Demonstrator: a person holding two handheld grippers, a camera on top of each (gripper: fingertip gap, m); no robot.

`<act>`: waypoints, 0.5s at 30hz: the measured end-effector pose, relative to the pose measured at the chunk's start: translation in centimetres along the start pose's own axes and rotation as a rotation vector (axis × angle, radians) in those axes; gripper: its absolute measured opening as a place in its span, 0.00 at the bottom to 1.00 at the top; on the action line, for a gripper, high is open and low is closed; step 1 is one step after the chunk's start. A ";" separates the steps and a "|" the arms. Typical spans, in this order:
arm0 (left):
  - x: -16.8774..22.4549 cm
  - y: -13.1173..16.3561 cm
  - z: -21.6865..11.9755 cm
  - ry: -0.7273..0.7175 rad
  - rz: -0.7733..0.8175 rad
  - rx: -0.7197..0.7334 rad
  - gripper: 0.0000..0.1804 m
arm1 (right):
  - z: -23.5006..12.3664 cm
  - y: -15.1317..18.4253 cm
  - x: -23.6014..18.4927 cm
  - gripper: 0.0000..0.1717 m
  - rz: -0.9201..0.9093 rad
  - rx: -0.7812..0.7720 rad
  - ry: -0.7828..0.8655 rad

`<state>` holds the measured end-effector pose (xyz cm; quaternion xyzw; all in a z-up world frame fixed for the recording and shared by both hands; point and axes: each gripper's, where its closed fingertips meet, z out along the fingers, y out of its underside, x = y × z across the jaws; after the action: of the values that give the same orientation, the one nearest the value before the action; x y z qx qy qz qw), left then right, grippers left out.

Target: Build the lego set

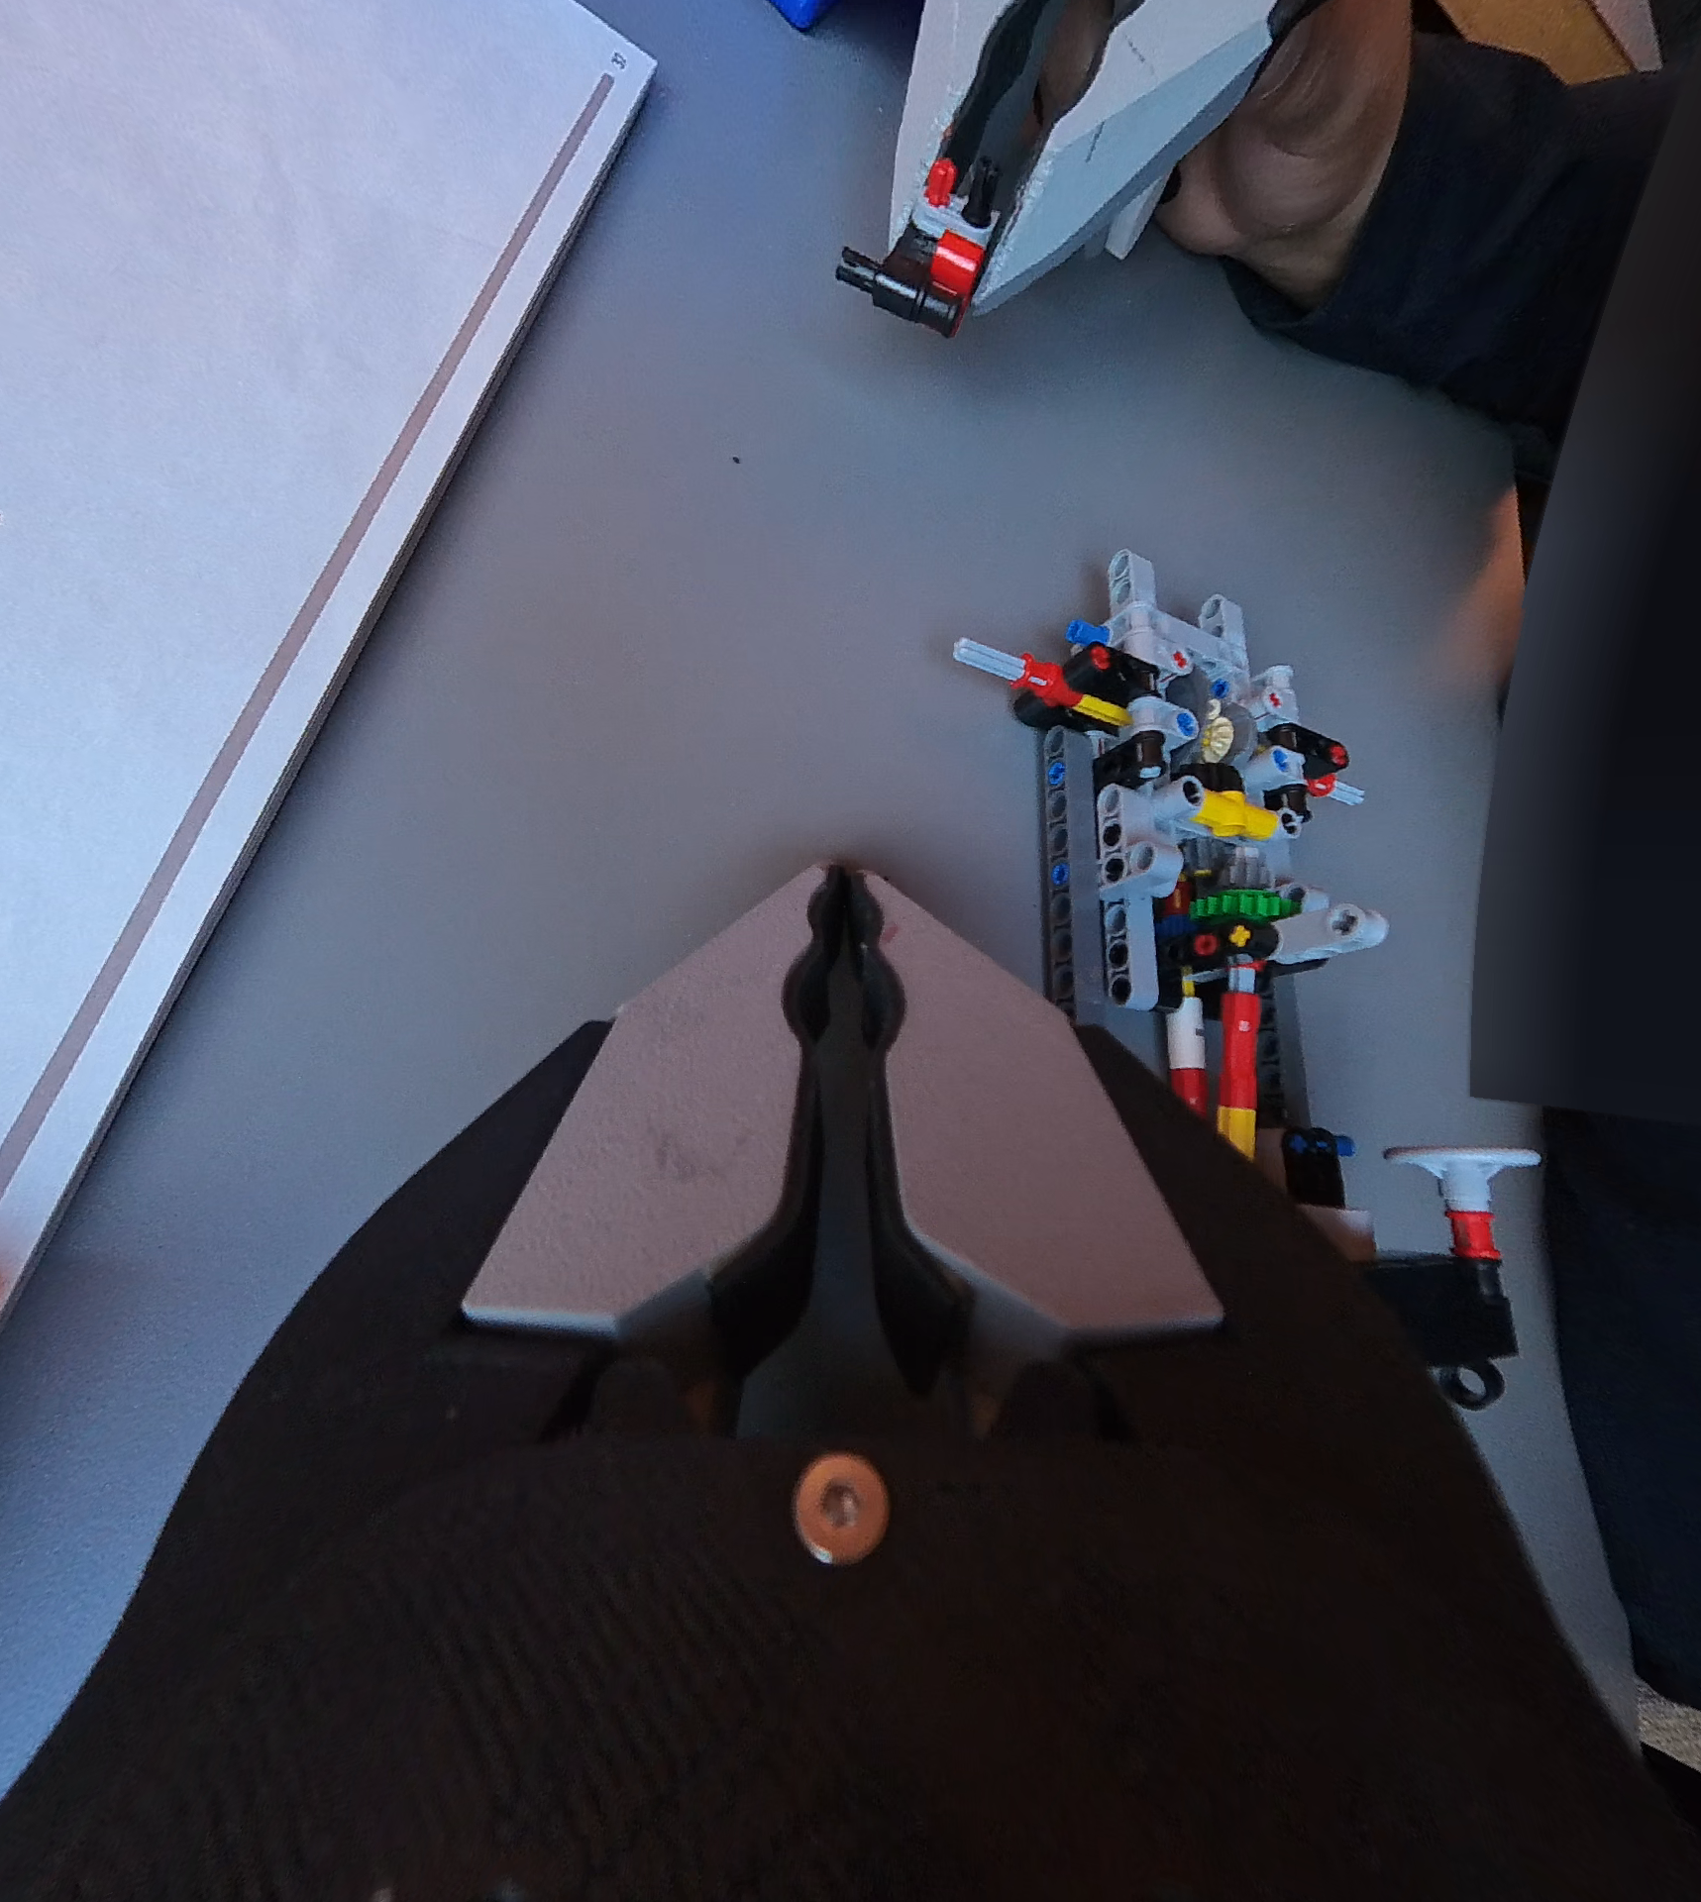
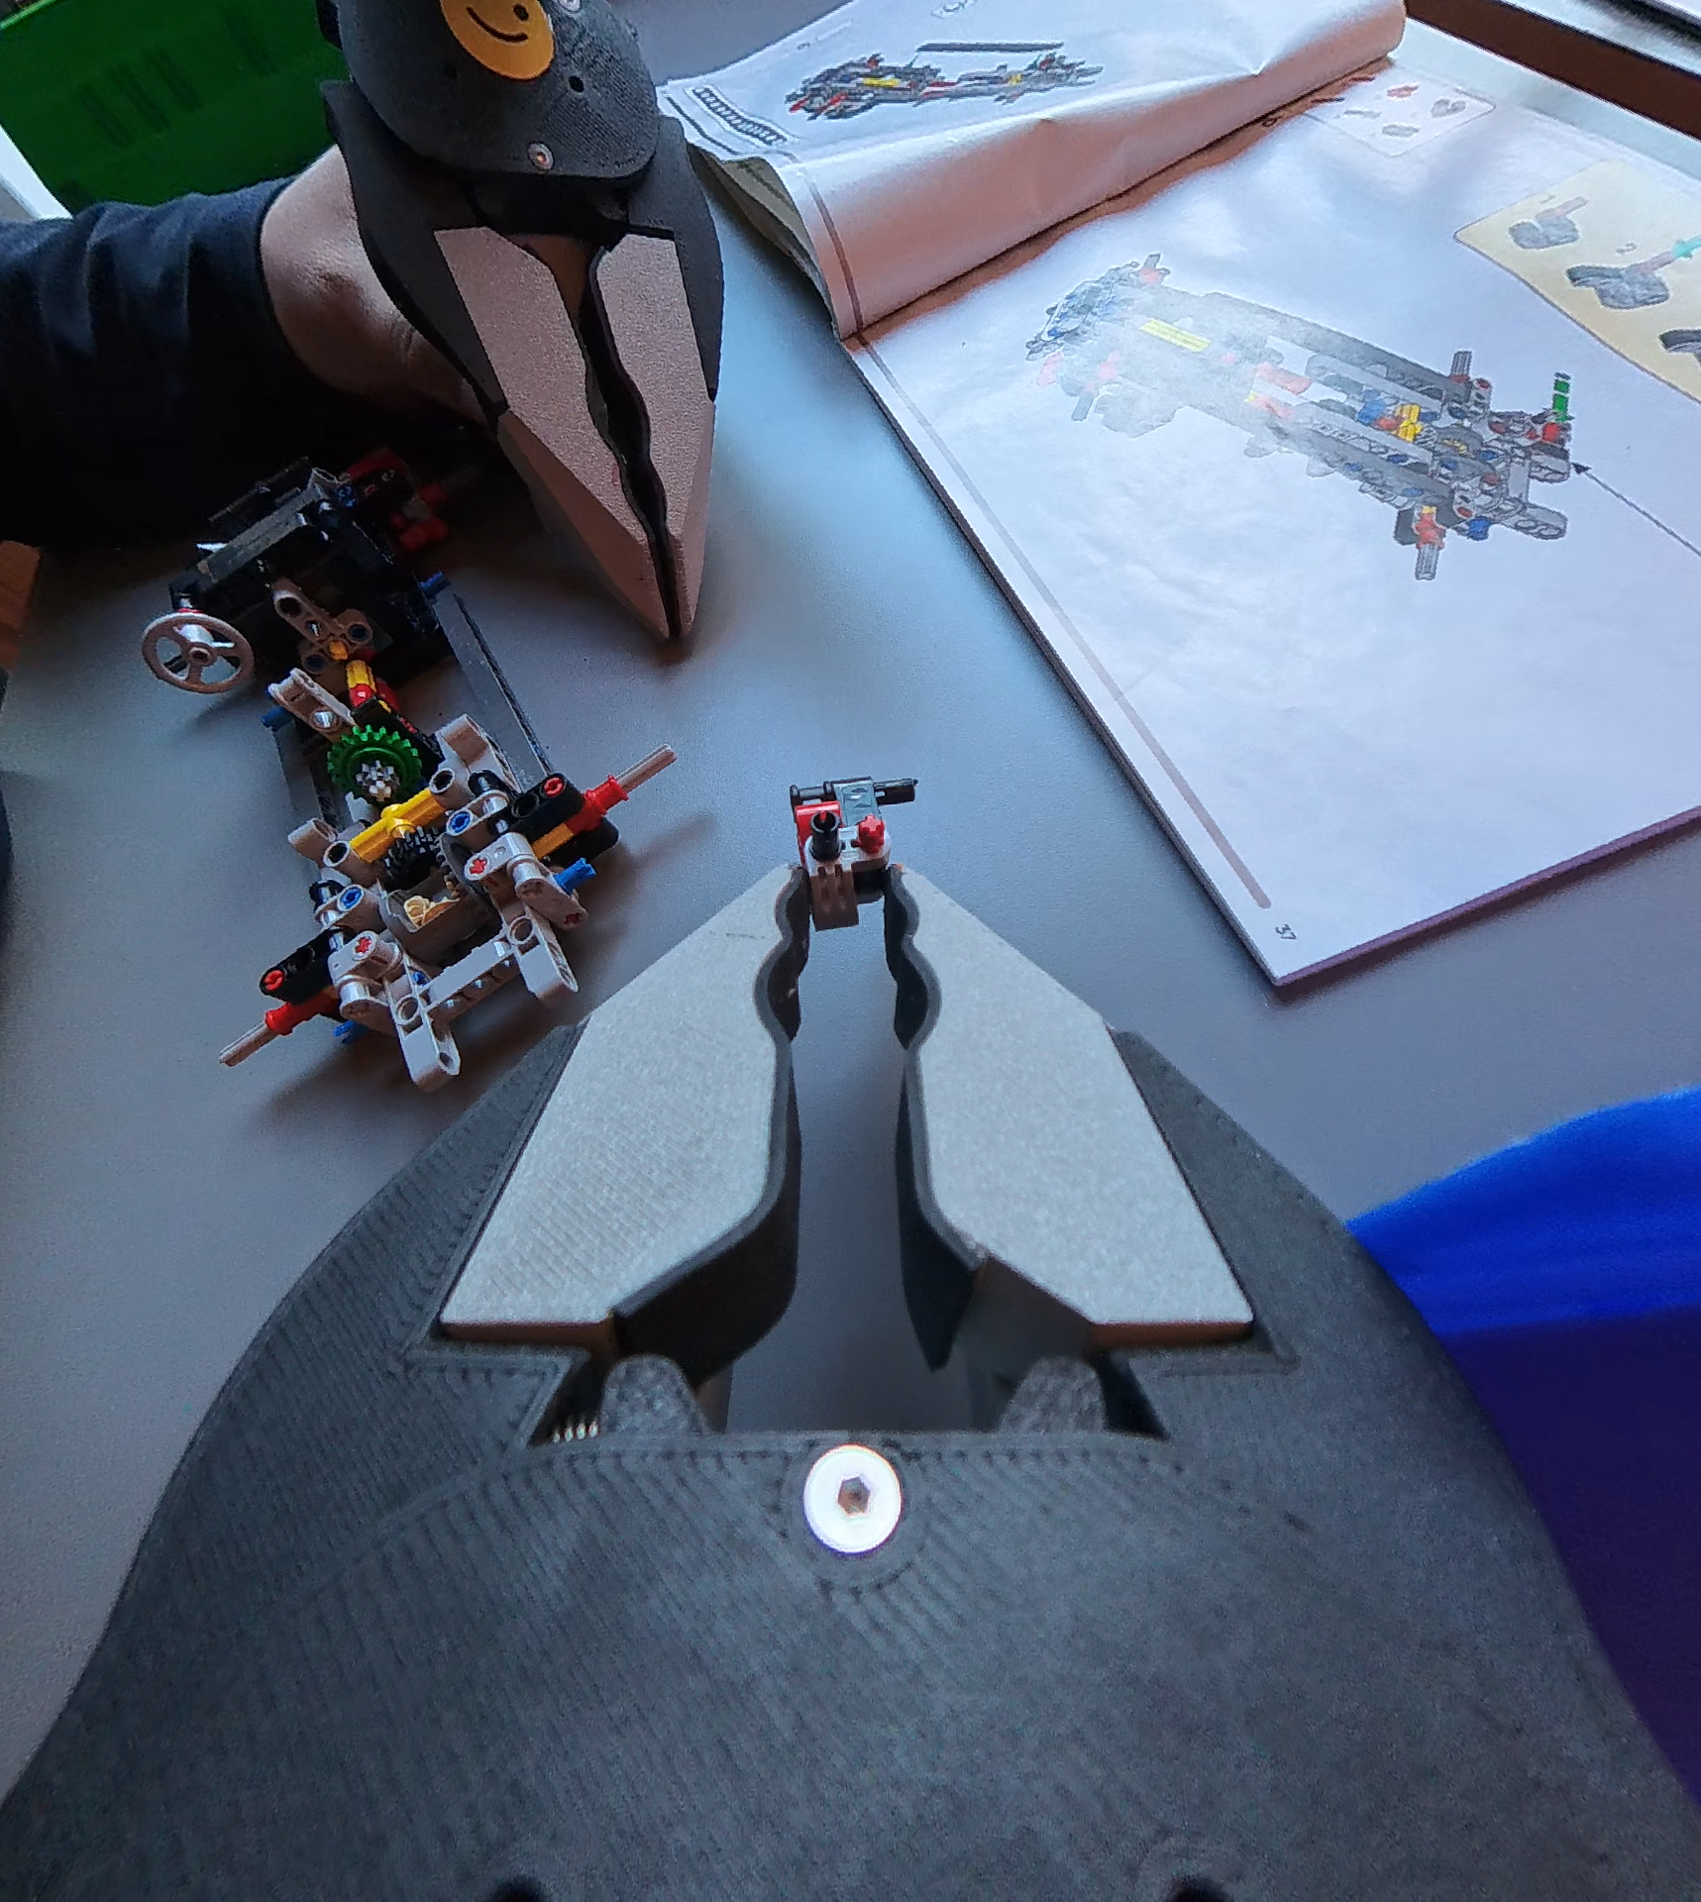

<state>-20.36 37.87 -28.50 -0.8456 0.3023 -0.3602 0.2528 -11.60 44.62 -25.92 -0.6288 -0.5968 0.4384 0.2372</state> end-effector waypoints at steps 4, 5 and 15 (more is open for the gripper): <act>0.0 0.0 0.0 0.001 -0.001 0.000 0.00 | 0.0 0.0 0.0 0.06 0.000 -0.001 -0.001; 0.0 0.0 0.0 0.001 -0.001 0.000 0.00 | 0.0 0.0 0.0 0.06 0.000 -0.002 -0.001; 0.0 0.0 0.0 0.004 -0.004 0.001 0.00 | 0.0 0.0 -0.1 0.06 0.000 -0.002 -0.002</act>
<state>-20.32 37.87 -28.47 -0.8453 0.3008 -0.3628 0.2517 -11.60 44.56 -25.95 -0.6287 -0.5976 0.4382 0.2358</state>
